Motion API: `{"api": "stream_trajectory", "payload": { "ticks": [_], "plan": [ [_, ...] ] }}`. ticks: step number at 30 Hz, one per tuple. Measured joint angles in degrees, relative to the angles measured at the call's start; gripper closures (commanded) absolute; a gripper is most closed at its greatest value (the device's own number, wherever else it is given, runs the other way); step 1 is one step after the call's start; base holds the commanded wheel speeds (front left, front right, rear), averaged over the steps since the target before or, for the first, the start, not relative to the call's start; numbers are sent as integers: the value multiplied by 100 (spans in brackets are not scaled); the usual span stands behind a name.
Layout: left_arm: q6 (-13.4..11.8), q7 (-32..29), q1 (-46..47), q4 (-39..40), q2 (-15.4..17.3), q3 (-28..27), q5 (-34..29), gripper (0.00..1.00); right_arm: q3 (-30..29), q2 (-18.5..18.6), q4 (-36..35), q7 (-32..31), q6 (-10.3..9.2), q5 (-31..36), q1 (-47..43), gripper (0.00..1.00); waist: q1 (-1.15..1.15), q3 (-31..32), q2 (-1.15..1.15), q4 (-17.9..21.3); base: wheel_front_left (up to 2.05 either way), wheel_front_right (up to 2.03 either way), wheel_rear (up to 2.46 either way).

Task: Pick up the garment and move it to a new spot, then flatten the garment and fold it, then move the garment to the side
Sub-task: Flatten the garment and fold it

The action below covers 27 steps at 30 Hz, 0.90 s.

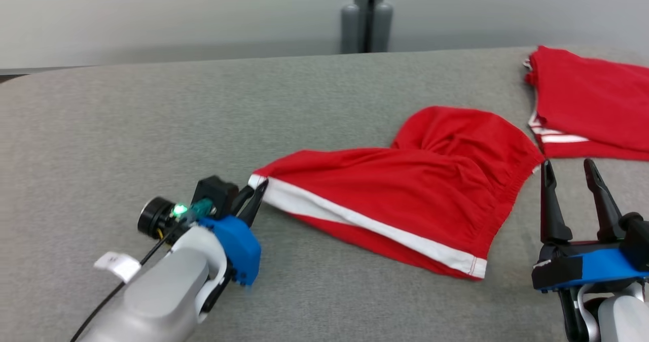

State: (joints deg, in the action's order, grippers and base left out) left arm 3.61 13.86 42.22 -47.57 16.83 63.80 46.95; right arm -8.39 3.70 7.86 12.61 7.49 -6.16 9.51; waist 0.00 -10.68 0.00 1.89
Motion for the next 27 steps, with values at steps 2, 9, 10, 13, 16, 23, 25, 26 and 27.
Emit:
{"api": "stream_trajectory", "payload": {
  "ticks": [2,9,10,13,16,23,25,26,27],
  "plan": [
    [-116,46,-252,190,107,-68,51,100,-15,21,-1,-22,0,-2,-50,0,0,77,0,-148,0,0,0],
    [-610,104,-1208,1042,572,-390,149,100,-53,52,11,-96,0,-21,-207,0,-1,265,0,-595,0,0,0],
    [-672,105,-1343,1183,649,-436,172,100,-52,52,12,-102,0,-21,-220,0,-1,287,0,-645,0,0,0],
    [-917,112,-1736,1639,860,-573,247,100,-79,53,21,-138,0,-22,-280,0,0,337,0,-765,0,0,0],
    [-1113,113,-2017,2102,1032,-648,296,100,-88,54,23,-146,0,-27,-300,0,-1,375,0,-857,0,0,0],
    [-1488,112,-2220,2892,1156,-842,136,0,-26,79,69,-177,0,-53,-310,0,0,413,0,-923,0,0,0],
    [-1606,113,-2242,3110,1125,-1028,-47,0,-2,80,74,-186,0,-53,-308,0,0,427,0,-905,0,0,0],
    [-1639,113,-2282,3188,1127,-1118,-125,0,5,80,76,-190,0,-54,-307,0,0,435,0,-889,0,0,0],
    [-1696,112,-2340,3281,1120,-1228,-230,0,10,82,76,-191,0,-54,-305,0,0,441,0,-871,0,0,0]
  ]
}}
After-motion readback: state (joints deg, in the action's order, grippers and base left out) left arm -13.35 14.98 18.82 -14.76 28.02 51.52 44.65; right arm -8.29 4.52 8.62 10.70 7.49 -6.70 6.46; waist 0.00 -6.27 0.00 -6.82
